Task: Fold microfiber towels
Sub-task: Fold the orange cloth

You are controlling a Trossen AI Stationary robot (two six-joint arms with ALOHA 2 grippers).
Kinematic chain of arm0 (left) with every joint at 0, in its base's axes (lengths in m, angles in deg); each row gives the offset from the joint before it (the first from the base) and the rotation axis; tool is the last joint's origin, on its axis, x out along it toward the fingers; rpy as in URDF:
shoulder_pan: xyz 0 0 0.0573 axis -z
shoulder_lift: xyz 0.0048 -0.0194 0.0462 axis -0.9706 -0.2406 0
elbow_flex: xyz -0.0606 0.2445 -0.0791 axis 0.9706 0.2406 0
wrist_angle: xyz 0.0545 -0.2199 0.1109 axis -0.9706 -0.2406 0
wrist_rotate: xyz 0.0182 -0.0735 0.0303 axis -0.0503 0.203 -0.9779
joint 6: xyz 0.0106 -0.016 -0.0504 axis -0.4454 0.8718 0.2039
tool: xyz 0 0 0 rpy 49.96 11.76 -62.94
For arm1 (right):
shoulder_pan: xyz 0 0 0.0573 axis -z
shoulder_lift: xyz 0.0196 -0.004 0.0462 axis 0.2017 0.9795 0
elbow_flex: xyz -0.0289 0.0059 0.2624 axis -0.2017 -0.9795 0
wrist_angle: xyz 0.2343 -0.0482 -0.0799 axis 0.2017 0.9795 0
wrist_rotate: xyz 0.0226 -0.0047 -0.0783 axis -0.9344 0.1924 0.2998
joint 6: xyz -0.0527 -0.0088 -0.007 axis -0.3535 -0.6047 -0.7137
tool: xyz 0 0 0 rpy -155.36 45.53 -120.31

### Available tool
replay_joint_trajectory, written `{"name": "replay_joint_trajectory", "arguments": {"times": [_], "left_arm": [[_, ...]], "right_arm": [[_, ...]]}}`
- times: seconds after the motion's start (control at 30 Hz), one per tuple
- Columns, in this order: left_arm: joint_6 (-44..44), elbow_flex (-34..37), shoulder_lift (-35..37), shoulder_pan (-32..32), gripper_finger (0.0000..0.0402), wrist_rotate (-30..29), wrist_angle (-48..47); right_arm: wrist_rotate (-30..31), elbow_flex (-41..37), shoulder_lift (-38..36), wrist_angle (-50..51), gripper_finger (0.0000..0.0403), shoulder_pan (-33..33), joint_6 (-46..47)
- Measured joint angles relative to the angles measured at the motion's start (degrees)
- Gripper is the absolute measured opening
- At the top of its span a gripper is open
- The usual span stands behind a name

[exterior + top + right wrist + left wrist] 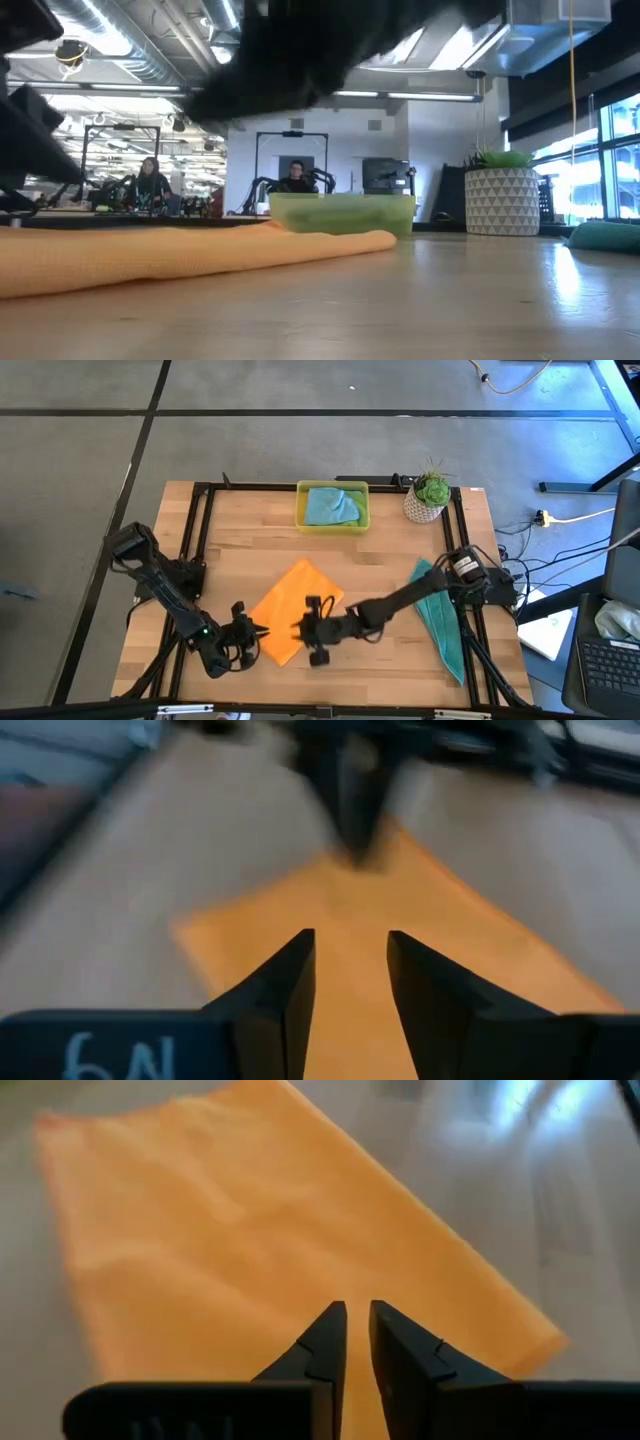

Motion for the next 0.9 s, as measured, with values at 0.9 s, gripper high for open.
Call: {"name": "replay_joint_trajectory", "arguments": {"times": [0.9], "left_arm": [[8.1, 0.4, 4.6, 4.4, 0.0041, 4.8, -27.3]], "right_arm": [[1.6, 31.4, 20.4, 24.7, 0.0228, -7.7, -3.7]]}}
